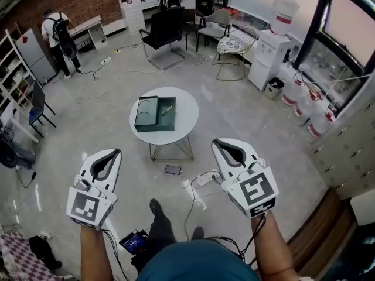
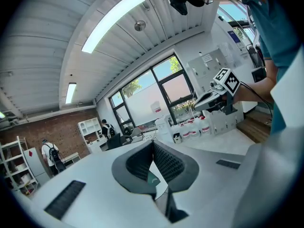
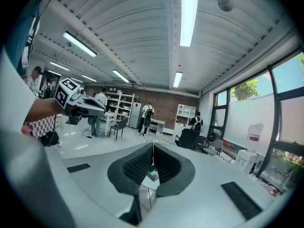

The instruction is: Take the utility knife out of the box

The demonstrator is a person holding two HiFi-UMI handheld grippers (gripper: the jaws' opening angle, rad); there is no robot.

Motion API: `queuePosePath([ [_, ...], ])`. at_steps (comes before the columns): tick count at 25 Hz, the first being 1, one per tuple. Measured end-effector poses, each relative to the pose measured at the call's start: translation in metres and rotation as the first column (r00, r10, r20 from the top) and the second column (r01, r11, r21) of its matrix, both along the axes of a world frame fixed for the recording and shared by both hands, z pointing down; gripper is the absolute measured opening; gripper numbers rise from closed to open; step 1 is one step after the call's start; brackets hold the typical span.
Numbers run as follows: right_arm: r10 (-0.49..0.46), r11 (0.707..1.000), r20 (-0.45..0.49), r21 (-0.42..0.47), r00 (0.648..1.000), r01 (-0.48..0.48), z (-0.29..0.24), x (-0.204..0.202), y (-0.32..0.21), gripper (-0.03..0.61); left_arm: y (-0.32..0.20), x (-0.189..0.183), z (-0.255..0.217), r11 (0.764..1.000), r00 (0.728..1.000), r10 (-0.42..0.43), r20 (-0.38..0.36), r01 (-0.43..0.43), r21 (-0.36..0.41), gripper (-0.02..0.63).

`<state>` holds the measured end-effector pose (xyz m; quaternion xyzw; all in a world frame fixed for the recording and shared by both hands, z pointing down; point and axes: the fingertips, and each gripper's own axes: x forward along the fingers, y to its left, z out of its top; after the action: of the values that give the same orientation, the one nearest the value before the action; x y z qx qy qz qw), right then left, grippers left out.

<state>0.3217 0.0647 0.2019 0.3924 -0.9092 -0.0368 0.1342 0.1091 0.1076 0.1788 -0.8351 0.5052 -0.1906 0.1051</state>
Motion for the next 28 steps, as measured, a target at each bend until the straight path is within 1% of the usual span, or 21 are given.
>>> queuePosePath([
  [5,0.072,0.997,-0.021,-0.018,0.997,-0.072,0.010,0.004,-0.023,0.038,-0.047,-0.004,0.008,0.998,0.997,0.070,-0.014,-0.070,0.004,0.018],
  [12,0.166,0.985,-0.045,-0.037,0.985,-0.168,0.014,-0.020,-0.087,0.038,-0.143,-0.037,0.016,0.988,0.988,0.152,-0.041,-0.152,0.001,0.018],
  [19,0.228,0.971,-0.073,-0.054,0.971,-0.232,0.017,-0.065,-0.157,0.038,-0.236,-0.079,0.026,0.973,0.973,0.230,-0.038,-0.230,-0.007,0.018],
  [22,0.256,0.964,-0.082,-0.057,0.963,-0.261,0.012,-0.084,-0.185,0.038,-0.269,-0.095,0.026,0.963,0.962,0.266,-0.059,-0.267,-0.013,0.018],
  [28,0.309,0.947,-0.102,-0.060,0.946,-0.315,0.012,-0.148,-0.239,0.038,-0.333,-0.159,0.032,0.945,0.942,0.325,-0.084,-0.327,-0.012,0.018],
])
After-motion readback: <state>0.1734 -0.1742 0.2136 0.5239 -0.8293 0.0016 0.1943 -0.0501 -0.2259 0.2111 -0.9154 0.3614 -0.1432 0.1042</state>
